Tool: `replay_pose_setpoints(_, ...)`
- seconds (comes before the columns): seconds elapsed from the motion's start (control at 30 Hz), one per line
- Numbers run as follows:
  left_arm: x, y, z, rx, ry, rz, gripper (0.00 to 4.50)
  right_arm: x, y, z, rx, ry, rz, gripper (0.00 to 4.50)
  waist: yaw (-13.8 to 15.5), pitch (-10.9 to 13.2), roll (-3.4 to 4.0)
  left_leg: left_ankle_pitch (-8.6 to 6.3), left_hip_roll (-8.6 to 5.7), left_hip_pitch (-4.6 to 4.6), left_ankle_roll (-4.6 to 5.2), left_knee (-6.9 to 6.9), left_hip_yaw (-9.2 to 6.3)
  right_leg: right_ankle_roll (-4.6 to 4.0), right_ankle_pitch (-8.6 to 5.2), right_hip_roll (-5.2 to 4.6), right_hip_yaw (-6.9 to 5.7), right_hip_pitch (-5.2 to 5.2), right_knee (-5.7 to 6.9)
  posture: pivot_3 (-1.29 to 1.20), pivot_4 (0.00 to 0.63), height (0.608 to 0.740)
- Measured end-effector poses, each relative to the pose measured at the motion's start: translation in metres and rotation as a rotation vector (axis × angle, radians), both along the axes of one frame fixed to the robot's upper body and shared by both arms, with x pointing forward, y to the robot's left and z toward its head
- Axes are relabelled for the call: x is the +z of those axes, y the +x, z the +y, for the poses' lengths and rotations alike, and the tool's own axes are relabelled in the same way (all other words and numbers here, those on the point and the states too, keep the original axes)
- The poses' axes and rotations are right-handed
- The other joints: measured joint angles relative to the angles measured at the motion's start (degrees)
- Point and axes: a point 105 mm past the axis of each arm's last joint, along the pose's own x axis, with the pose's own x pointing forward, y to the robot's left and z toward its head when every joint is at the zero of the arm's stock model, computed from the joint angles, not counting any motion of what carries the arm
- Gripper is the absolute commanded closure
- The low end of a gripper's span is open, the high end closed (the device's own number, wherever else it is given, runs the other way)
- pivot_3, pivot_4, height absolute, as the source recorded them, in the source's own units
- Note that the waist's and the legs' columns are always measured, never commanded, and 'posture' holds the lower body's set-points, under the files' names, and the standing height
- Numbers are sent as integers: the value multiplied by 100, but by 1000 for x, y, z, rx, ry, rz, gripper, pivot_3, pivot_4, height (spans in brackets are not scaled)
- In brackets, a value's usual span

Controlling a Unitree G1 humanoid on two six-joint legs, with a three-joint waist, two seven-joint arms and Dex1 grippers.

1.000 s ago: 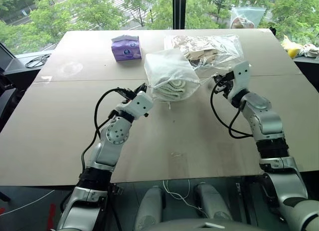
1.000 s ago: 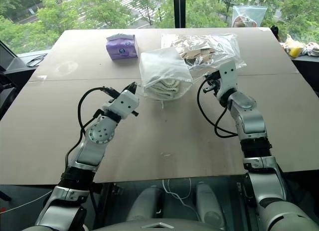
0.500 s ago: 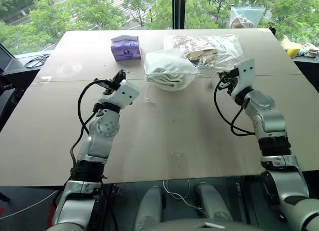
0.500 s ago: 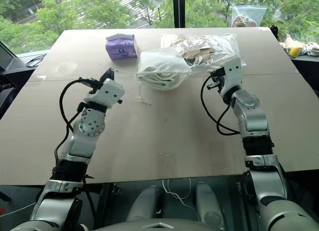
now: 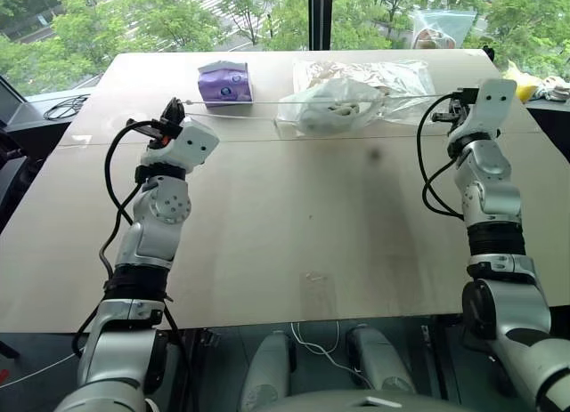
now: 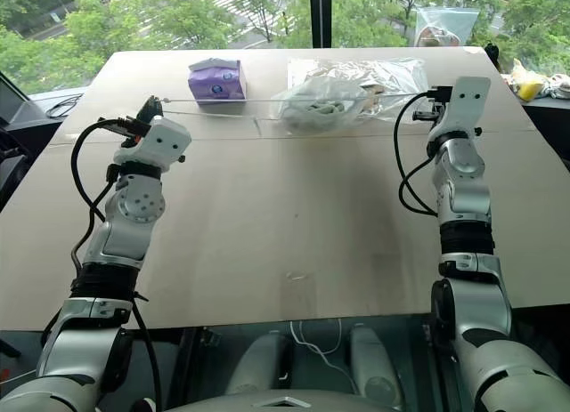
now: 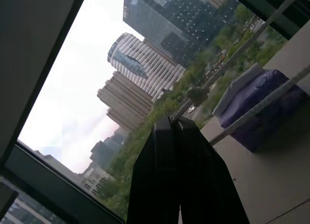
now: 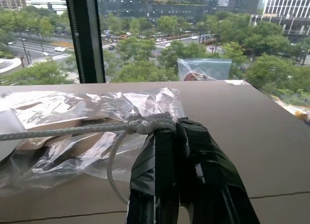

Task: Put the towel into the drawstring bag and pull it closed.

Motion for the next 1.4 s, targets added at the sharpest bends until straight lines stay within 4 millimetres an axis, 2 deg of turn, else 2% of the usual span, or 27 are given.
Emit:
replay_pose_setpoints(0.13, -3, 0, 23, 74, -167, -3, 4475, -8, 0, -18, -104, 85, 34, 4500, -7, 0, 0, 0, 0, 0, 0, 0, -1, 0, 0, 0, 0, 0, 1, 0, 150, 740)
replay_pose_setpoints(0.17, -10, 1, 30, 102, -266, 7, 4475, -13, 0, -22, -129, 127, 58, 4500, -8, 0, 0, 0, 0, 1, 0, 0, 1, 0, 0, 0, 1, 0, 2, 0, 150, 740)
replay_pose_setpoints(0.37, -34, 0, 53, 201, -473, 53, 4475, -34, 0, -29, -195, 275, 147, 4500, -10, 1, -2, 0, 0, -1, 0, 0, -1, 0, 0, 1, 2, -1, 3, 0, 150, 740)
replay_pose_setpoints(0.53, -38, -1, 55, 218, -506, 57, 4475, -45, -1, -34, -224, 340, 197, 4500, -9, 1, -3, 0, -1, -1, 0, 1, 0, 0, 1, 1, 2, -1, 3, 0, 150, 740)
replay_pose_setpoints(0.77, -40, 2, 55, 197, -540, 63, 4475, -42, 0, -29, -155, 356, 186, 4500, -15, 1, -2, 0, -1, -1, 0, 1, 0, 0, 0, 2, 2, -1, 3, 0, 150, 740)
replay_pose_setpoints(0.87, -45, 5, 54, 168, -538, 111, 4500, -26, 1, -15, 5, 320, 137, 3480, -14, 1, -2, 0, -1, -1, 0, 0, 0, 0, 0, 4, 2, -1, 2, 0, 150, 740)
replay_pose_setpoints(0.93, -51, 13, 39, 48, -558, 199, 4500, -17, -2, 3, 161, 236, 123, 2584, -12, 1, -2, 0, -1, -1, 0, 0, -1, 0, 0, 4, 1, -1, 2, 0, 150, 740)
replay_pose_setpoints(0.97, -56, 17, 26, -37, -576, 262, 3920, -17, -5, 15, 239, 172, 135, 1948, -3, 1, -3, 0, -1, -1, 0, 0, -1, -1, 0, 4, 0, 0, 2, 0, 150, 740)
replay_pose_setpoints(1.0, -63, 21, 10, -133, -594, 336, 3587, -22, -9, 29, 328, 91, 159, 1508, 9, 0, -3, 0, -1, -1, 0, 1, -2, -1, 0, 3, -1, 1, 1, 0, 150, 740)
replay_pose_setpoints(1.03, -71, 23, -8, -229, -616, 407, 3123, -32, -16, 45, 427, -1, 198, 1012, 10, 0, -3, 0, -1, -1, 0, 2, -2, 0, -1, 3, -1, 3, 0, 0, 150, 740)
replay_pose_setpoints(1.07, -79, 24, -27, -331, -643, 481, 2699, -50, -27, 63, 541, -111, 259, 525, 10, 1, -4, 0, -1, -7, 0, 4, -2, 0, -1, 3, -2, 1, -3, 0, 150, 740)
replay_pose_setpoints(1.1, -82, 23, -33, -370, -654, 505, 2170, -63, -33, 70, 592, -145, 297, 39, -2, 3, -6, 0, -1, -8, 0, 4, -2, 0, -1, 3, -2, -1, -3, 0, 150, 740)
replay_pose_setpoints(1.17, -78, 19, -40, -475, -666, 547, 1190, -89, -49, 68, 675, -226, 380, 0, -10, 4, -8, 0, -1, -30, 0, 10, -2, 0, 0, 3, -2, -24, 0, 0, 150, 740)
replay_pose_setpoints(1.23, -72, 11, -40, -546, -665, 576, 379, -93, -59, 57, 708, -244, 401, 0, -32, 5, -7, 0, -1, -42, 0, 12, 0, 0, 0, 3, 2, -41, 3, 0, 150, 740)
replay_pose_setpoints(1.3, -74, -5, -41, -624, -653, 651, 379, -80, -70, 52, 763, -261, 360, 0, -80, 4, -5, 0, 1, -47, 0, 11, -1, 0, 0, 4, 2, -48, 5, 0, 150, 740)
replay_pose_setpoints(1.33, -81, -18, -43, -669, -648, 718, 379, -70, -75, 50, 783, -281, 315, 0, -105, 4, -6, 0, 3, -48, 0, 11, -3, 0, 0, 6, 1, -48, 4, 0, 150, 740)
replay_pose_setpoints(1.4, -98, -40, -46, -724, -657, 836, 379, -62, -84, 42, 795, -300, 268, 0, -114, 4, -7, 0, 5, -48, 0, 10, -5, 0, -2, 7, -1, -48, 4, 0, 150, 740)
